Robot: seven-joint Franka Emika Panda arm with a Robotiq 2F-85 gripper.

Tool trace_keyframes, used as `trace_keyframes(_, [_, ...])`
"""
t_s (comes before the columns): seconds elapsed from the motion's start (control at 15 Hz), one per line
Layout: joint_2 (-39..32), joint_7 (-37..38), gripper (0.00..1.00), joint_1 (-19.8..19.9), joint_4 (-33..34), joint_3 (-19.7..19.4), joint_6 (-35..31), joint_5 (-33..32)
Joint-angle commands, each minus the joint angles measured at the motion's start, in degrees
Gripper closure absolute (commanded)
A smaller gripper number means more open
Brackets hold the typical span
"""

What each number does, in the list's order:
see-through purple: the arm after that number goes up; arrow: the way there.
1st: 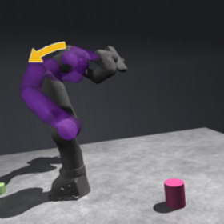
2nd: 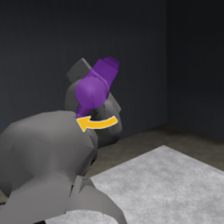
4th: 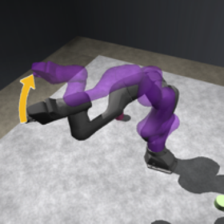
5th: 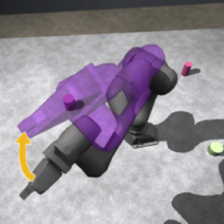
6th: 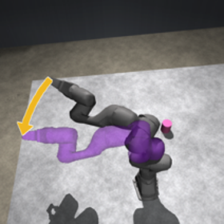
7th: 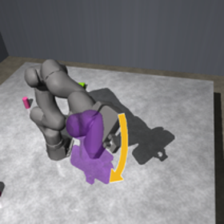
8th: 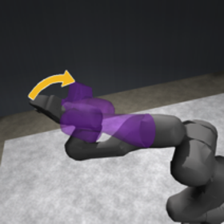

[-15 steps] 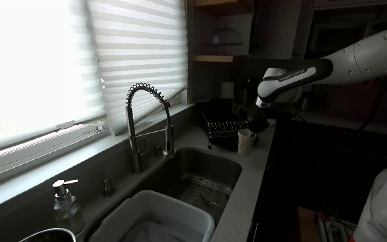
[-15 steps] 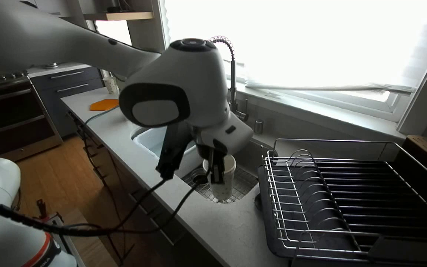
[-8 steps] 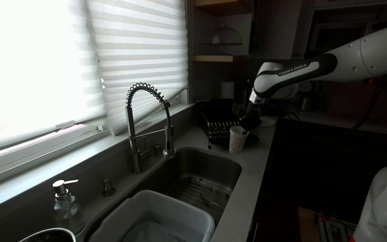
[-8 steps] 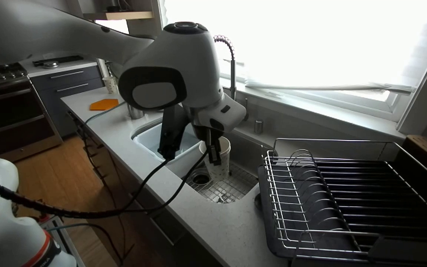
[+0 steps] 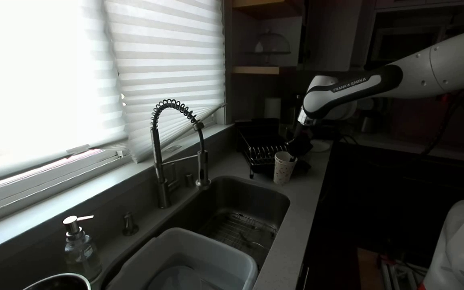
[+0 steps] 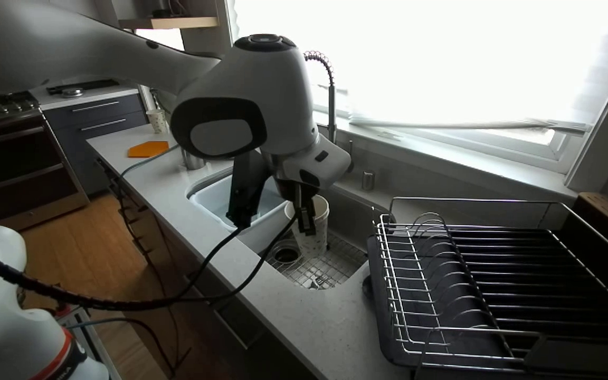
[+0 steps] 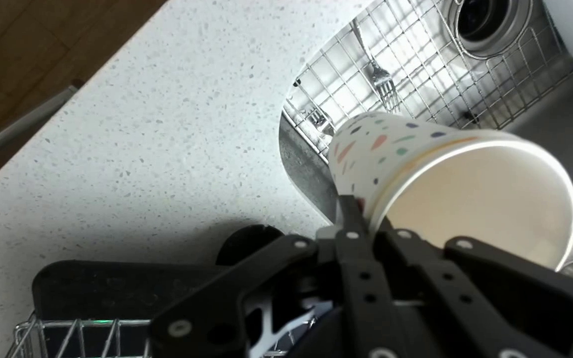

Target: Stack the cups and put them in the sink

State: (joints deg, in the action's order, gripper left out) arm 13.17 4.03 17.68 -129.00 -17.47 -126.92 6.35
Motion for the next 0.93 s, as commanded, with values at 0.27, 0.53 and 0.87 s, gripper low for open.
trace_keyframes(0.27, [-10.0,-5.1,0.99,-4.1,0.6,2.0,-9.8,4.1])
trace_keyframes(0.53, [-16.8,-17.0,0.99,-5.7,2.7,3.4,-8.3,14.0])
trace_keyframes(0.87, [-24.7,-27.8,0.99,-4.2,5.8,6.6,-7.2,18.4])
